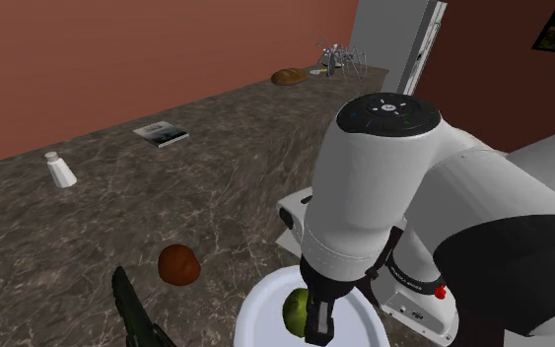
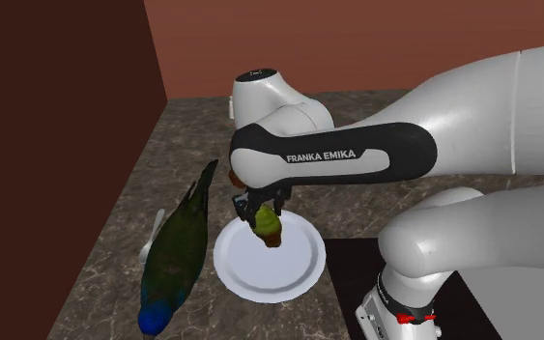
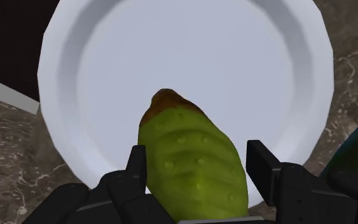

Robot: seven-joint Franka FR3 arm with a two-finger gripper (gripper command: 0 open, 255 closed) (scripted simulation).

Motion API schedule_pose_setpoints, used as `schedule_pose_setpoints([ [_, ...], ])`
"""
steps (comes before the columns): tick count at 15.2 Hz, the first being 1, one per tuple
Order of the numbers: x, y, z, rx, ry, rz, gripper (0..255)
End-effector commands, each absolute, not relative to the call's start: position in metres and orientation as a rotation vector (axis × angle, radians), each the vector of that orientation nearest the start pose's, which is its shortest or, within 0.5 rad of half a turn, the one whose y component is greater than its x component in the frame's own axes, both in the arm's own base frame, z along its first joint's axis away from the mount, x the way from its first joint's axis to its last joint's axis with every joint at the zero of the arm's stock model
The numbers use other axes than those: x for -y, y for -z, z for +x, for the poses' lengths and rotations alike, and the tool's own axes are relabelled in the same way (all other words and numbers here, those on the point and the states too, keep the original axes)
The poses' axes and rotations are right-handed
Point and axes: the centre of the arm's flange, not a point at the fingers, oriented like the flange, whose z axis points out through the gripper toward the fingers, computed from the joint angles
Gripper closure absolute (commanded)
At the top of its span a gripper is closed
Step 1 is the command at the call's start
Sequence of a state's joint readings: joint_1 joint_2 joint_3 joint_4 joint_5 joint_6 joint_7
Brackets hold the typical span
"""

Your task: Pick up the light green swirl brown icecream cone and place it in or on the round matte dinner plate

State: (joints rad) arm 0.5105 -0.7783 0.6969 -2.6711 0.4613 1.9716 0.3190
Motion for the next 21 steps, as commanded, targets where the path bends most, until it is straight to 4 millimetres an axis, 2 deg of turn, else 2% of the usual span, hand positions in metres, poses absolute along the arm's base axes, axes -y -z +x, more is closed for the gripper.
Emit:
schedule_pose_setpoints([
  [1, -0.332, -0.401, 0.109, 0.837, 0.040, -3.068, 255],
  [8, -0.332, -0.364, 0.109, 0.837, 0.040, -3.068, 255],
  [10, -0.332, -0.366, 0.108, 0.837, 0.040, -3.068, 255],
  [11, -0.332, -0.366, 0.108, 0.837, 0.040, -3.068, 0],
  [18, -0.410, -0.377, 0.198, 1.384, -0.245, -2.944, 0],
  [20, -0.437, -0.376, 0.218, 1.532, -0.326, -2.887, 0],
  [21, -0.435, -0.371, 0.218, 1.532, -0.326, -2.887, 0],
])
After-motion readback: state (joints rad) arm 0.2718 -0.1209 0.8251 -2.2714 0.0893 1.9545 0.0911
